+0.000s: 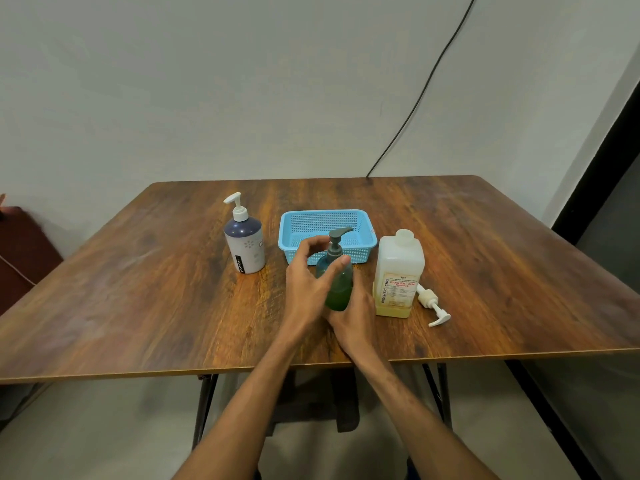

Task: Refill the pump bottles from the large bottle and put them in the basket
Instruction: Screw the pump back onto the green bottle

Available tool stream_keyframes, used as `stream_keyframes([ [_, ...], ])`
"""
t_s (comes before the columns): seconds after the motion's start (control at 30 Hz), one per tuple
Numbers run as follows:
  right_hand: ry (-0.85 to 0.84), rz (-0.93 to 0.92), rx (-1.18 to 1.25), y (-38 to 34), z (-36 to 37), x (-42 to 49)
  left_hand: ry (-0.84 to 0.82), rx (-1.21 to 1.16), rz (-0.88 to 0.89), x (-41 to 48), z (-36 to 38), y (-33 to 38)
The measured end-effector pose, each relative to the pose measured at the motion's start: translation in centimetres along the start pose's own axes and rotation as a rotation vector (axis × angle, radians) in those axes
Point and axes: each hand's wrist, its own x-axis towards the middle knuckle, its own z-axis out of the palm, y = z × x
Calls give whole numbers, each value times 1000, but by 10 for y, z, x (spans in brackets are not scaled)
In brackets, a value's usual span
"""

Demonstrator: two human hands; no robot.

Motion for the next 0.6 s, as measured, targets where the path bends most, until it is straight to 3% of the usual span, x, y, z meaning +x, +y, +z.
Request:
stream_keyframes([
  [0.07, 1, -1, 6, 0, 0, 0, 102, 15, 16, -1, 6, 1],
  [0.13, 7, -7, 13, 0, 0, 0, 98, 59, 36, 1, 4, 0],
  [0.3, 7, -27, 54, -1, -1, -1, -172, -71, -51, 5, -13, -1],
  [0.5, 4, 10, 26, -2, 0, 0, 76, 30, 21, 3, 1, 5],
  [0.6, 14, 2, 10, 1, 0, 0, 67, 28, 25, 6, 1, 0],
])
